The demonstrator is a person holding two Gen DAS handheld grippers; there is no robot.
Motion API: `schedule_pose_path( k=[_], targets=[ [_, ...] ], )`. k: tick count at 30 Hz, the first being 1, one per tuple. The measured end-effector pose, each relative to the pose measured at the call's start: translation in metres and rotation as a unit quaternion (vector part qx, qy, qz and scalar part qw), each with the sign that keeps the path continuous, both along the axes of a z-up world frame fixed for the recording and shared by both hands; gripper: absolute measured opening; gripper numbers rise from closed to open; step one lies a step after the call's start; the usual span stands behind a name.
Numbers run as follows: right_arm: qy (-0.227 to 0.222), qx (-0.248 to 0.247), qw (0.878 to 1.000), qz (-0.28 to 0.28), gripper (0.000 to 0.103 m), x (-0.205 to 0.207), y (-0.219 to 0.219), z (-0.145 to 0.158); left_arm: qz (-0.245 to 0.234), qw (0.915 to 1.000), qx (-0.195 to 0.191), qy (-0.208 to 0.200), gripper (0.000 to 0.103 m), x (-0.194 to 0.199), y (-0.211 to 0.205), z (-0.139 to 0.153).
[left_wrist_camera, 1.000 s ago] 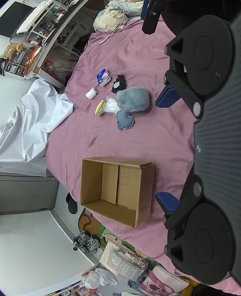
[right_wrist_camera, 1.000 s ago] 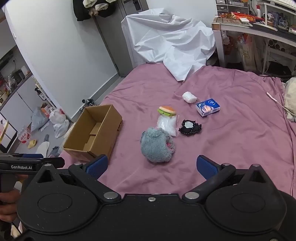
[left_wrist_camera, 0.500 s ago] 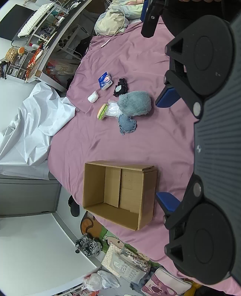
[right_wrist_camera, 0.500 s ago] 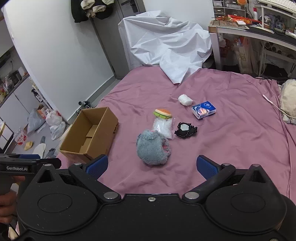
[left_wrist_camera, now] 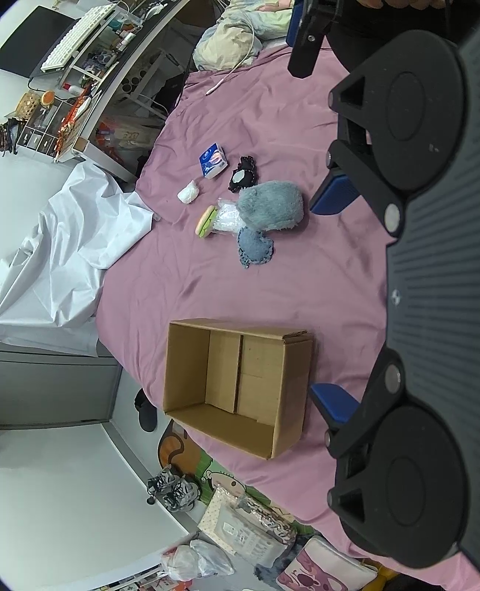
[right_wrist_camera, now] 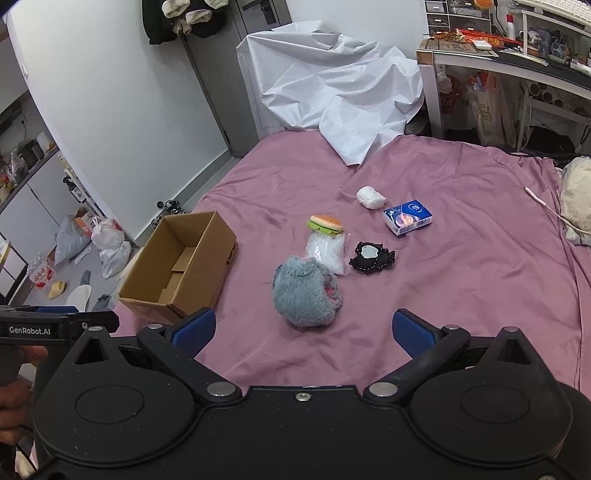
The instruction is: Organize soft objects
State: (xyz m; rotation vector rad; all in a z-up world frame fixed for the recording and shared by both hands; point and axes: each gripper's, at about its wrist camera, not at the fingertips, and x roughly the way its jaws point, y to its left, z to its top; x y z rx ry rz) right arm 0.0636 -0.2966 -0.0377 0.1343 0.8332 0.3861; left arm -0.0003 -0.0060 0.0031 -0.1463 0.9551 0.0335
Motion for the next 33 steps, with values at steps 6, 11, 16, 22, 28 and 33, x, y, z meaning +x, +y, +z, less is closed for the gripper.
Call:
schedule_pose_path(
  k=[6,11,16,22,28,33],
  targets=[
    [0.000,-0.001,1.000,0.009,0.103,-0.0016,0.0025,-0.0002,0.001,1.0000,-0.004,-0.003,0.097,-0.0020,0.0007,-0.0015],
    [-0.001,-0.001,1.000,0.016,0.103,-0.0035,0.0048,-0.0001,0.000,1.0000,-0.009,0.000,0.097,-0.0014,0.0011,-0.0030],
    [-0.003,0.001,1.000,0.020,0.103,-0.0047,0.0056,0.0008,0.000,1.0000,-0.009,0.001,0.097,-0.0009,0.0014,-0.0035],
    [-0.001,0.005,1.000,0.012,0.103,-0.0041,0.0039,-0.0004,0.002,0.9999,-0.012,0.002,0.097,-0.0018,0.0022,-0.0048],
    [0.000,0.006,1.000,0.005,0.103,-0.0033,0.0026,0.0000,0.004,0.9999,-0.010,0.002,0.097,-0.0018,0.0022,-0.0048],
    [0.000,0.006,1.000,0.006,0.103,-0.0032,0.0022,-0.0006,0.004,1.0000,-0.008,0.004,0.097,-0.0021,0.0021,-0.0047]
  ],
)
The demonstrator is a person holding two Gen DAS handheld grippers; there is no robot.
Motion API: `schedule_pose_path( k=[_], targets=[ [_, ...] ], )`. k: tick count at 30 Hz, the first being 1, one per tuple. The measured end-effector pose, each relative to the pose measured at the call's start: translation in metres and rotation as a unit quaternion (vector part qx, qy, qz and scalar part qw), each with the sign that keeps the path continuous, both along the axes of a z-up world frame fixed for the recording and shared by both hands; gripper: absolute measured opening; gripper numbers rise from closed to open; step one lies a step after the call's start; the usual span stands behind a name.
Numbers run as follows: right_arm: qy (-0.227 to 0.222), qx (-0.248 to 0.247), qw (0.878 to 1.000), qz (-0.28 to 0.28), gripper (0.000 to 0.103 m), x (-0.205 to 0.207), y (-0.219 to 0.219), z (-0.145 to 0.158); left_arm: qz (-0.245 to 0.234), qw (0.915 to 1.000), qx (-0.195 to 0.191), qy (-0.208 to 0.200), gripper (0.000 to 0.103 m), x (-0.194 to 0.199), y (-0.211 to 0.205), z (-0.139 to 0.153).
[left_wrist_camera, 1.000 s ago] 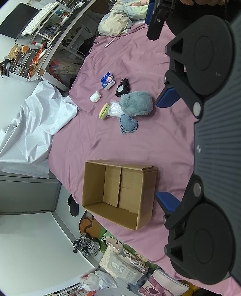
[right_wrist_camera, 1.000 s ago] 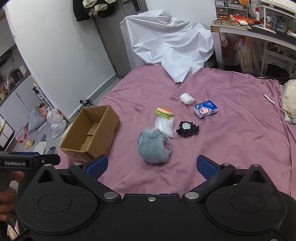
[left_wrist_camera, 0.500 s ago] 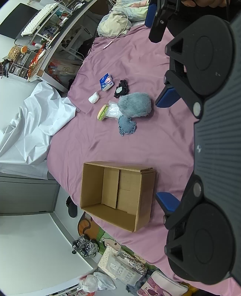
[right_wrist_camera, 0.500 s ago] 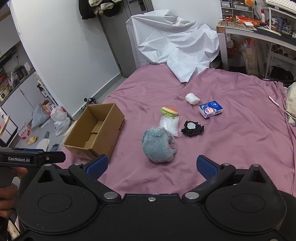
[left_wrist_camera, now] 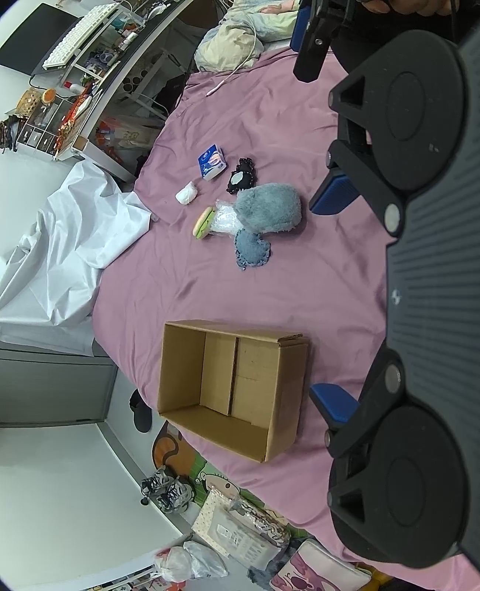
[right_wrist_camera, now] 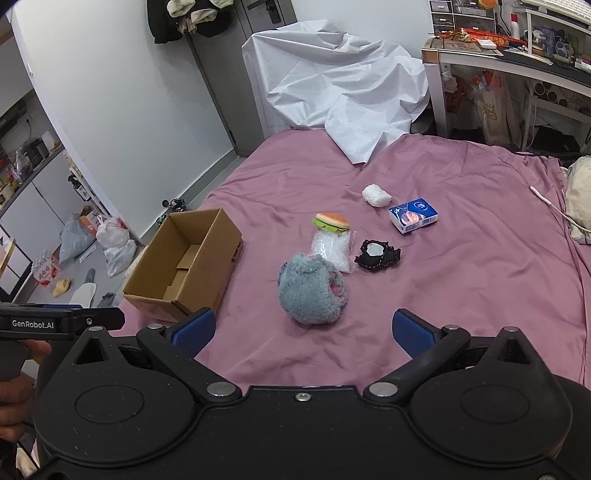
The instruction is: Organize soft objects
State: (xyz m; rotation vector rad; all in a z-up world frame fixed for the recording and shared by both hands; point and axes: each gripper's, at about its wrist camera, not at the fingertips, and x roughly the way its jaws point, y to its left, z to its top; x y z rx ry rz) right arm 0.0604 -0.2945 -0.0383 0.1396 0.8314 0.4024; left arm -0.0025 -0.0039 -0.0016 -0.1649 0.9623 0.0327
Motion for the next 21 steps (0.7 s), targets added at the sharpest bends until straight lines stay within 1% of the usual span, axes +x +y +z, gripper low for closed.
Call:
schedule_pose_path(
  k=[10,14,21],
  targets=[
    [0.006,0.008,1.000,-0.006,0.103,0.005,-0.003,-0.004,-0.001,1.0000,-0.001,0.004,0.097,0.003,-0.001,-0.003],
    [0.012,0.014,1.000,-0.015,0.103,0.011,-0.006,-0.006,-0.001,1.0000,0.000,0.009,0.097,0.007,-0.003,-0.006],
    [0.021,0.022,0.999,-0.017,0.103,0.022,-0.008,-0.014,-0.006,0.9999,0.004,0.016,0.097,0.021,-0.008,-0.010]
  ],
)
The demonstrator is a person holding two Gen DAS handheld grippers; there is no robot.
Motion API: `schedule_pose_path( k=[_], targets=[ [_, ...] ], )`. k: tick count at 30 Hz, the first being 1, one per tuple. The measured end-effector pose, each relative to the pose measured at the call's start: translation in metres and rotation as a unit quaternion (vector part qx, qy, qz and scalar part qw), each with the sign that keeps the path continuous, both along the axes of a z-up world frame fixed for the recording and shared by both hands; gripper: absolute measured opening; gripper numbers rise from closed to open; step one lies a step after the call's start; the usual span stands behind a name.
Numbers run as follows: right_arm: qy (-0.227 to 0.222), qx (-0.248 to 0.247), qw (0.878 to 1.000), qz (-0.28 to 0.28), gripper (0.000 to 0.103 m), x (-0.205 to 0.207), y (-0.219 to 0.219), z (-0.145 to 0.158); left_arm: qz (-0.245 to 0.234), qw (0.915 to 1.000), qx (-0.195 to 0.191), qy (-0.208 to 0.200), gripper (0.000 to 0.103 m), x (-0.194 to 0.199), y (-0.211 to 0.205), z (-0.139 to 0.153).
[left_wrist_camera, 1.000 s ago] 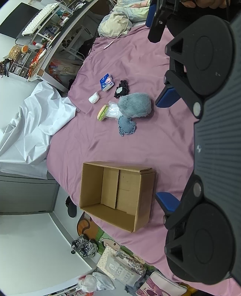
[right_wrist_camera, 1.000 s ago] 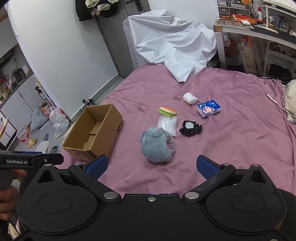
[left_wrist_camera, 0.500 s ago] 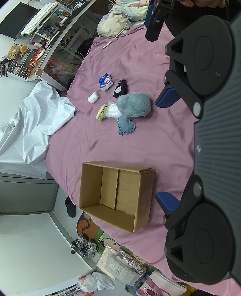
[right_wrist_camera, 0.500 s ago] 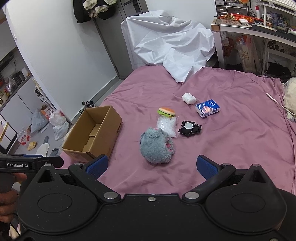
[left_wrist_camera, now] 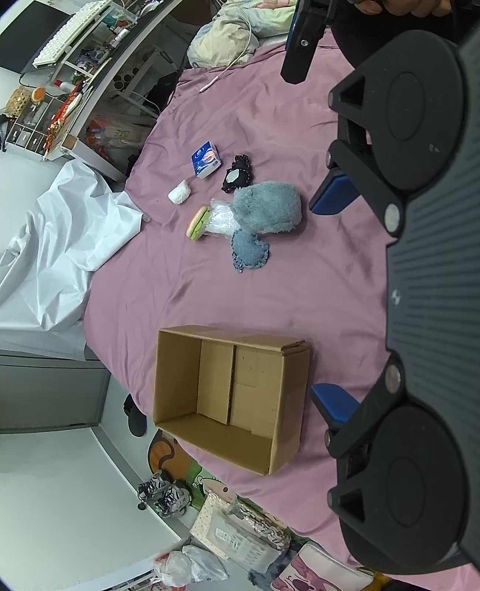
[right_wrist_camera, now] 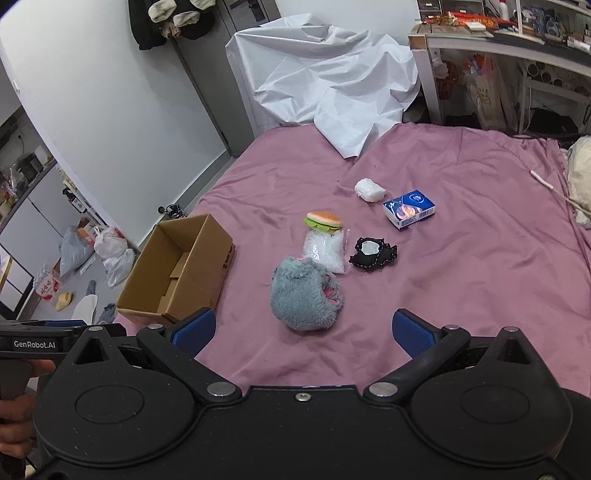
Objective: Organize soft objects
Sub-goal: 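Lower both tools to the grey plush toy and close both grippers on it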
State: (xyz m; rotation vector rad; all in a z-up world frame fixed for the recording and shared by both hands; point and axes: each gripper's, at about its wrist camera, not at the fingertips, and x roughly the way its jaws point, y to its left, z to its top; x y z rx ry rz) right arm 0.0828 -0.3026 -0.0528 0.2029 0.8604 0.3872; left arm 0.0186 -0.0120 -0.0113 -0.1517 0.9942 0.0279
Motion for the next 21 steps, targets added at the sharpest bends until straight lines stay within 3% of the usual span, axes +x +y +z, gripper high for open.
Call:
schedule_pose_path(
  k=[21],
  targets=[
    [0.096,0.088,0.990,-0.058,0.103,0.071,-0.026,-0.045,-0.014,0.9993,0.004,0.035,0.095,0.071,-0.047,-0.034]
  ],
)
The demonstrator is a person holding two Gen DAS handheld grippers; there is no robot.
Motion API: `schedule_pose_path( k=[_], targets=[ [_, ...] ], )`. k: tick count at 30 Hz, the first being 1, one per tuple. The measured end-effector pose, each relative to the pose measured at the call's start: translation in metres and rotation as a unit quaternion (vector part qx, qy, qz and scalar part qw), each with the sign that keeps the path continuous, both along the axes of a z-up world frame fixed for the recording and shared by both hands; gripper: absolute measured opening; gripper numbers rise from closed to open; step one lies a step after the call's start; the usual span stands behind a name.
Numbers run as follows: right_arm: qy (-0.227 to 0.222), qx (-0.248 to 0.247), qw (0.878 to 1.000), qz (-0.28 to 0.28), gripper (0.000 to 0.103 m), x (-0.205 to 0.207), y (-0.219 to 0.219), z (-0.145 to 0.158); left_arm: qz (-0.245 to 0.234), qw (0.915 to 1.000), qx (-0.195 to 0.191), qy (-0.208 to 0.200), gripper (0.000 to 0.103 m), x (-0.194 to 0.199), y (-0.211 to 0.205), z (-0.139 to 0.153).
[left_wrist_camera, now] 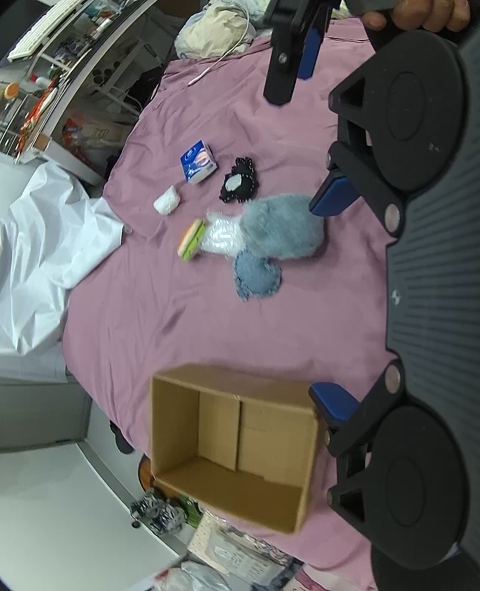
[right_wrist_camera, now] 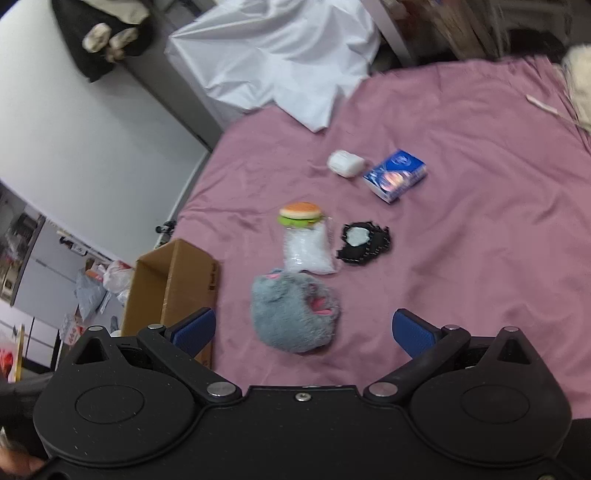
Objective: Organize soft objects
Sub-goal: 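Lower both tools to the grey plush toy and close both grippers on it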
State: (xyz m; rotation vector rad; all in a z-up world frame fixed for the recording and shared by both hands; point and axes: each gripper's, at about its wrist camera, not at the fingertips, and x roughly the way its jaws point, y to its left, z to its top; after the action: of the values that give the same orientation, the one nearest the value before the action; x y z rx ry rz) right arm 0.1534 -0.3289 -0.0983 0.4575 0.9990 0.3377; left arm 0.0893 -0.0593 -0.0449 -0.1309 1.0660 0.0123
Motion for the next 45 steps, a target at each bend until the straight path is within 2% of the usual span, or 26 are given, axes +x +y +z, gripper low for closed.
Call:
schedule_pose_path(
  k=[4,9,13,17,26,34,36,42,45],
  targets=[
    [0.035,0.045,0.998,-0.019,0.103,0.017,-0.014,-0.017,-0.003,1.0000,-0.006,-0.003,0.094,0.012,-0.013,-0.007],
    [0.051,0.060,0.997,-0.026,0.102,0.030,-0.018,-0.033,-0.004,0.9999,-0.010,-0.013,0.090,0.025,-0.027,-0.017],
    [0.075,0.087,0.993,-0.032,0.094,0.043,-0.021,-0.048,0.001,0.9999,-0.016,-0.001,0.078,0.035,-0.039,-0.031],
    [0.103,0.109,0.988,-0.042,0.091,0.053,-0.027,-0.065,0.004,0.9995,-0.031,0.012,0.072,0.043,-0.049,-0.040],
    [0.124,0.140,0.982,-0.034,0.081,0.066,-0.029,-0.080,0.020,0.9986,-0.043,0.025,0.049,0.062,-0.074,-0.059],
    [0.142,0.152,0.978,-0.032,0.081,0.072,-0.031,-0.092,0.035,0.9976,-0.046,0.038,0.048,0.070,-0.088,-0.082],
    [0.147,0.158,0.976,-0.031,0.081,0.074,-0.032,-0.094,0.040,0.9980,-0.037,0.033,0.048,0.071,-0.087,-0.085],
    [0.154,0.161,0.974,-0.027,0.081,0.077,-0.031,-0.098,0.059,0.9974,-0.025,0.033,0.048,0.077,-0.073,-0.089],
    [0.157,0.161,0.974,-0.018,0.078,0.077,-0.026,-0.099,0.080,0.9956,-0.026,0.039,0.047,0.078,-0.061,-0.093]
  ],
)
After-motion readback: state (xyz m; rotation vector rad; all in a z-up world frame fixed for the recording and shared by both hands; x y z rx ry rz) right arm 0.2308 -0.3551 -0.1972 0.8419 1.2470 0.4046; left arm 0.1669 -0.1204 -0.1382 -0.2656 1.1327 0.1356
